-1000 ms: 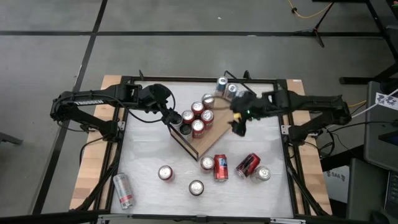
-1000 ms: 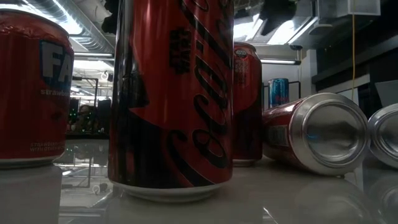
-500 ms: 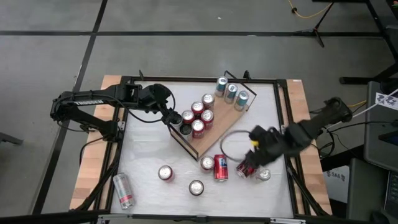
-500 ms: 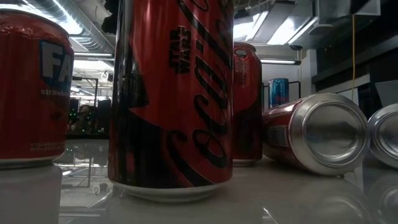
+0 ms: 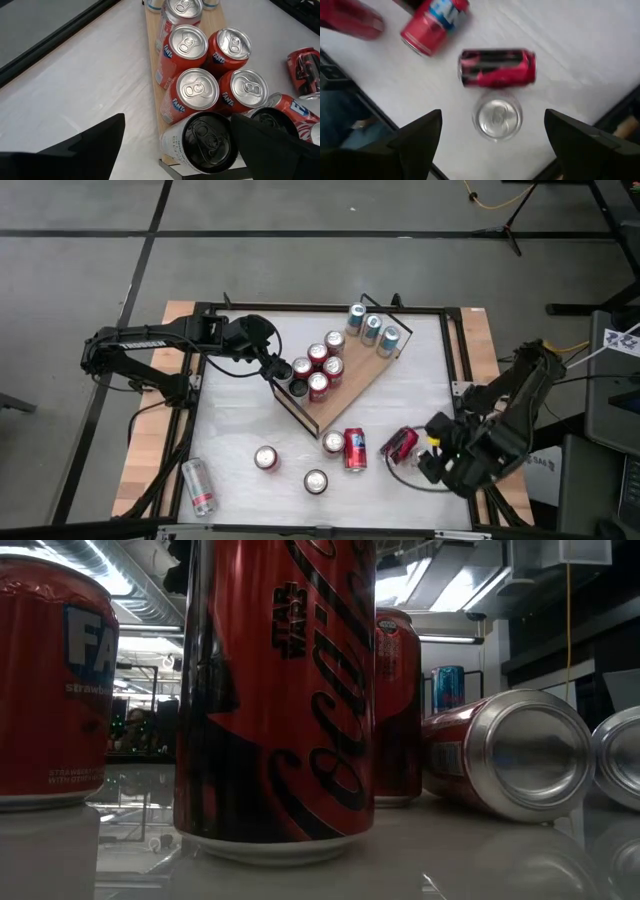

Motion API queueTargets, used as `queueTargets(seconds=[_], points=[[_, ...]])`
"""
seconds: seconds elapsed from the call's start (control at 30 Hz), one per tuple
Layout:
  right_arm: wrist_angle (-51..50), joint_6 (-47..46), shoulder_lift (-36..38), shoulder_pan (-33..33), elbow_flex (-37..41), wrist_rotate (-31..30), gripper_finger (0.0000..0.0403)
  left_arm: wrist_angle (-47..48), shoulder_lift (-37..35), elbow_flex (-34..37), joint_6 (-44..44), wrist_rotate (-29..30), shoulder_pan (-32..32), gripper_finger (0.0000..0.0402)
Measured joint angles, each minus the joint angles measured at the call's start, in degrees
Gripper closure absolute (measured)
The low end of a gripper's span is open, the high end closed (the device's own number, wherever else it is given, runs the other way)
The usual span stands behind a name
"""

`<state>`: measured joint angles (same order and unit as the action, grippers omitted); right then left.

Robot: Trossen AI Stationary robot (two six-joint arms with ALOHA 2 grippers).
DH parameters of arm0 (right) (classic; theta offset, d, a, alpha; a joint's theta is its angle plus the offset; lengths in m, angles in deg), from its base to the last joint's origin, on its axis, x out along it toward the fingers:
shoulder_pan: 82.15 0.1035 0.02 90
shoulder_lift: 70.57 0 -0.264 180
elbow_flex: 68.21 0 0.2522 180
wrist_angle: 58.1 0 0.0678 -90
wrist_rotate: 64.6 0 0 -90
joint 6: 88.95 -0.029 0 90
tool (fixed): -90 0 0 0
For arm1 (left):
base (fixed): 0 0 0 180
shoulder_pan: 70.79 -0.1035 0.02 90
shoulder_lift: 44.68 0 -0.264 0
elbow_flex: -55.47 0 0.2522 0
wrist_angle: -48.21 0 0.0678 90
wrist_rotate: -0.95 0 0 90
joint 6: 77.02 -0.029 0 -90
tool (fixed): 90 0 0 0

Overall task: Place canned beverage on shelf
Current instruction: Put the red silver soda can on the shelf

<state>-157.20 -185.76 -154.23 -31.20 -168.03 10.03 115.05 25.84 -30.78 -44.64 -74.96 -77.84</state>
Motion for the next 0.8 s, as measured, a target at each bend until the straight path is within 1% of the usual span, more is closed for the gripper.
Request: queueTargets(seconds=[0.2,0.37,0.53,0.8], points=[[-0.85,-6.6,-5.01,1.69,0.0,3.68,0.0061,-0.01,0.01,0.0,0.0,0.0,0.01,0.0048],[-1.53,-8.24,-9.21,1.53,0.02,5.95,0.0061,-0.02,0.0,-0.02,0.0,0.0,0.0,0.0048],[-1.96,-8.31,-11.87,1.54,0.02,5.77,0.0061,0.0,0.0,0.0,0.0,0.0,0.01,0.0048],[-1.81,-8.37,-12.61,1.54,0.02,3.37,0.0061,0.0,0.0,-0.02,0.0,0.0,0.0,0.0048]])
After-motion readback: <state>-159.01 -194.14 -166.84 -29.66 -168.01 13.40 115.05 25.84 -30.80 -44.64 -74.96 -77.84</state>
